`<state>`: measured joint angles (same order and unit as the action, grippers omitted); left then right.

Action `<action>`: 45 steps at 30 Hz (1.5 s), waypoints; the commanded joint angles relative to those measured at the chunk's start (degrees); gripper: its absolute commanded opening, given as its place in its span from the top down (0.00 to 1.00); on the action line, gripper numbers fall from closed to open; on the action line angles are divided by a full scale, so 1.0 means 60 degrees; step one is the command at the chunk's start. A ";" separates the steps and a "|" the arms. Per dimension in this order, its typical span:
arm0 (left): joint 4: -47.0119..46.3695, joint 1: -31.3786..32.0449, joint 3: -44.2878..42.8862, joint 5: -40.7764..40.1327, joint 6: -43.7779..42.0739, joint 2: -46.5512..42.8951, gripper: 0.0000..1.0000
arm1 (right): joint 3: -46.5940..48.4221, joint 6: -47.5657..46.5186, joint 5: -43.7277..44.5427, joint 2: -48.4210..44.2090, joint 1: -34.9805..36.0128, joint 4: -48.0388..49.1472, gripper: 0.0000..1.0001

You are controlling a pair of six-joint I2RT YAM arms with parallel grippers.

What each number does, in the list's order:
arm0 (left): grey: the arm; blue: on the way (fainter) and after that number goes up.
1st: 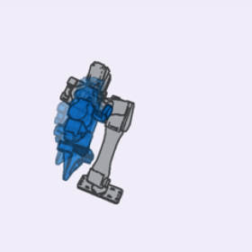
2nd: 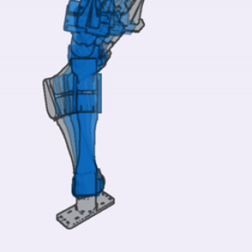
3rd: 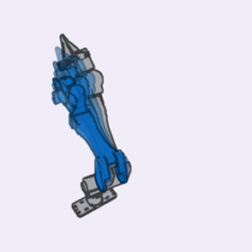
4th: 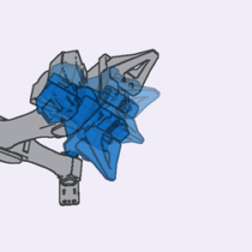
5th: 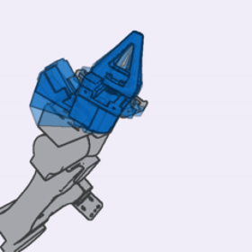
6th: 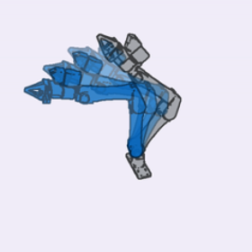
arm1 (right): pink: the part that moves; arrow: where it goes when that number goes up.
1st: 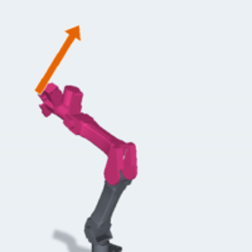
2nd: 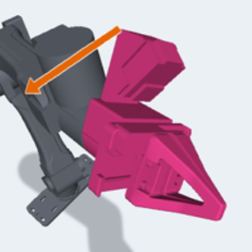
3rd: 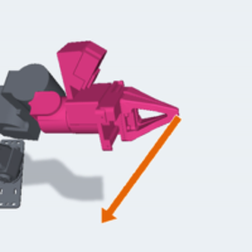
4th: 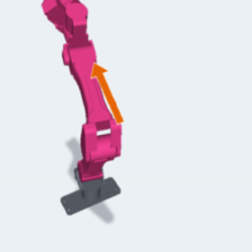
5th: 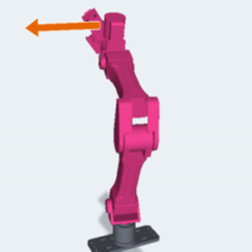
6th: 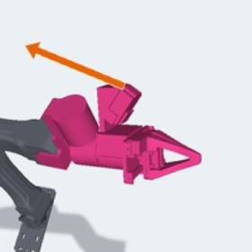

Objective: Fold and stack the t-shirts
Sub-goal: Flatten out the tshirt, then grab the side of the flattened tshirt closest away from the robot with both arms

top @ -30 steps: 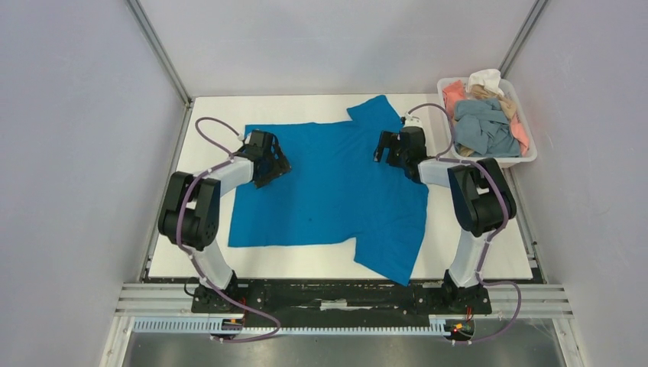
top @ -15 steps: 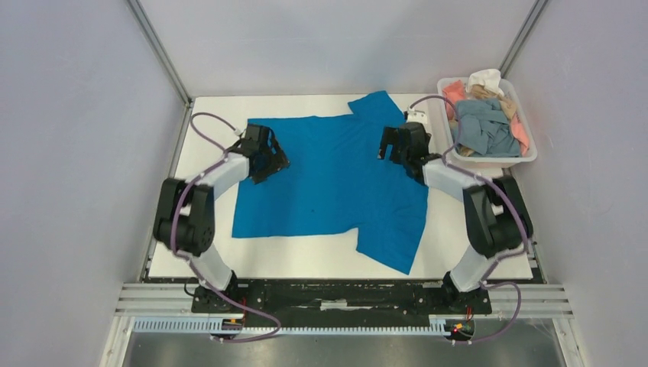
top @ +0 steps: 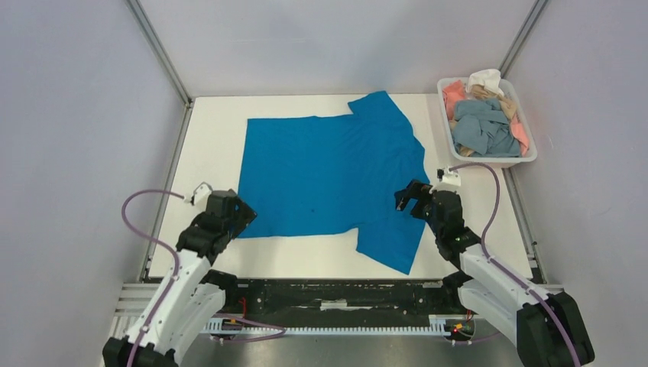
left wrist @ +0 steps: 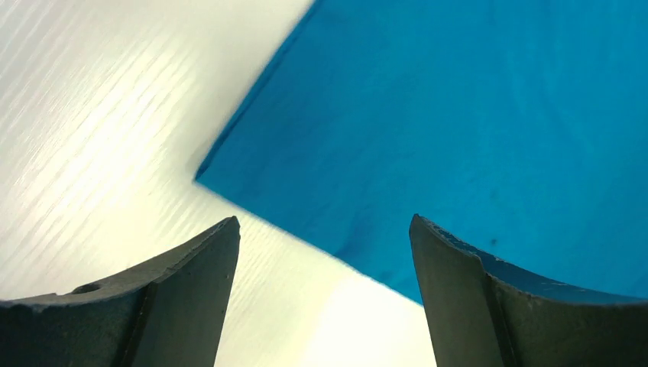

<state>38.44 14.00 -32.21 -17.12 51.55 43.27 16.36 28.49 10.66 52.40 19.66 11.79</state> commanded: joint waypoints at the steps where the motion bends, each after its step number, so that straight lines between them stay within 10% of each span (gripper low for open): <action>1: 0.1015 0.0040 0.1056 -0.0966 0.1442 -0.1380 0.12 | -0.0523 0.0655 -0.0844 -0.0603 -0.0003 0.1091 0.02; 28: -0.2193 0.0032 0.2638 -0.1101 0.3047 0.0935 0.42 | -0.0549 0.0174 -0.1102 0.0031 -0.0003 0.0493 0.02; 31: -0.2510 0.0040 0.2601 -0.1101 0.3138 0.1409 0.53 | -0.0543 0.0105 -0.1074 0.0058 0.0001 0.0510 0.02; 36: -0.2744 0.0040 0.2310 -0.0969 0.3066 0.2220 0.97 | -0.0314 -0.0199 -0.1021 0.0174 0.0015 0.0112 0.02; 45: -0.3304 0.0040 0.2109 -0.0764 0.2289 0.2613 0.98 | 0.1233 -0.0913 0.0375 0.1168 0.2000 -0.2325 0.03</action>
<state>16.71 14.06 -19.73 -22.15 68.55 58.52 15.84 26.22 6.37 57.01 25.30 7.07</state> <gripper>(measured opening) 0.033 0.962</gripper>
